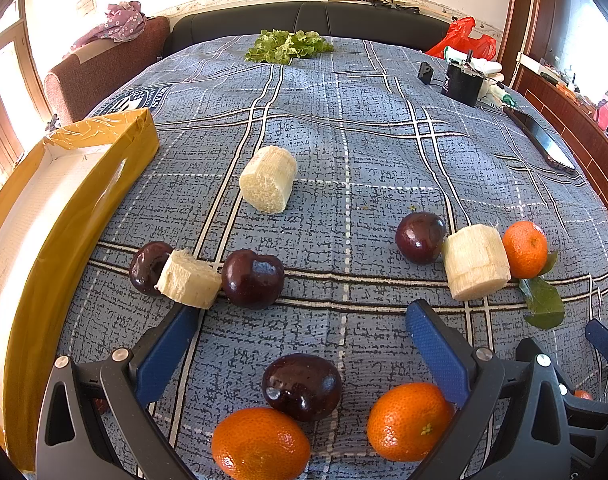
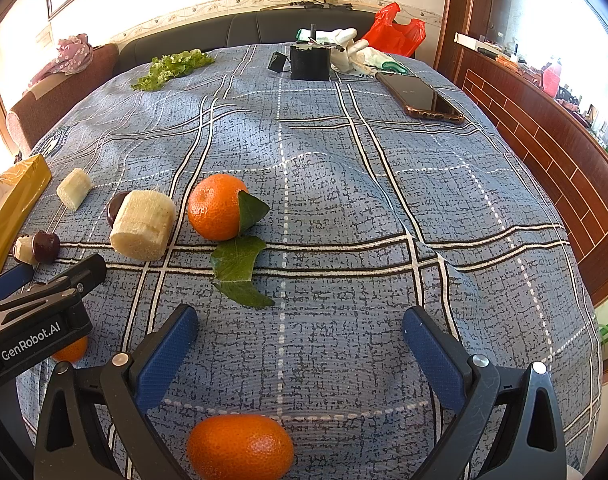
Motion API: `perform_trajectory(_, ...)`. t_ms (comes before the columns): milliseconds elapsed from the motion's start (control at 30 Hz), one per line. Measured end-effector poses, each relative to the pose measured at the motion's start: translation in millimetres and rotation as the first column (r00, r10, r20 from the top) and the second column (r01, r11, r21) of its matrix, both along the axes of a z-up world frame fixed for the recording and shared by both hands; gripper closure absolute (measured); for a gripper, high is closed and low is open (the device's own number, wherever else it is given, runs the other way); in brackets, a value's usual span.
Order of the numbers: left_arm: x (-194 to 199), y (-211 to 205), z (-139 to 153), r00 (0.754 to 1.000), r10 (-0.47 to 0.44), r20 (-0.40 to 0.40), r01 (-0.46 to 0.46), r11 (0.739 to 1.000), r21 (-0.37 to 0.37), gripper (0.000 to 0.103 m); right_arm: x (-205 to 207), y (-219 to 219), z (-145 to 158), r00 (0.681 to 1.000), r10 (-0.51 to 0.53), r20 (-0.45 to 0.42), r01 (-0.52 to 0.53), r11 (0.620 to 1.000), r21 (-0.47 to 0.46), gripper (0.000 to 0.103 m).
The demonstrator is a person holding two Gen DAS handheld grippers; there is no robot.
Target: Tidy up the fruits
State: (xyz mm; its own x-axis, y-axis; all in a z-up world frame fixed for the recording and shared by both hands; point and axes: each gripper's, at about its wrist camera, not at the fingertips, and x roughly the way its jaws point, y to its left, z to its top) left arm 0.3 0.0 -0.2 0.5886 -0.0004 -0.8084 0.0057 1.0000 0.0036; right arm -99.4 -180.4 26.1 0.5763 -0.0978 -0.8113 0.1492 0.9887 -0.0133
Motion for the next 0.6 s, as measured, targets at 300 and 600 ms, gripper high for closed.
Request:
perform_trajectory(300, 0.0, 0.0, 0.0, 1.000, 0.000, 0.000, 0.000, 1.000, 0.000, 0.000, 0.5, -0.2, 0.1, 1.000, 0.000, 0.000, 0.000, 1.000, 0.000, 0.000)
perform_trajectory(600, -0.3, 0.7, 3.2, 1.000, -0.002, -0.002, 0.002, 1.000, 0.000, 0.000, 0.7, -0.2, 0.0, 1.000, 0.000, 0.000, 0.000, 1.000, 0.000, 0.000)
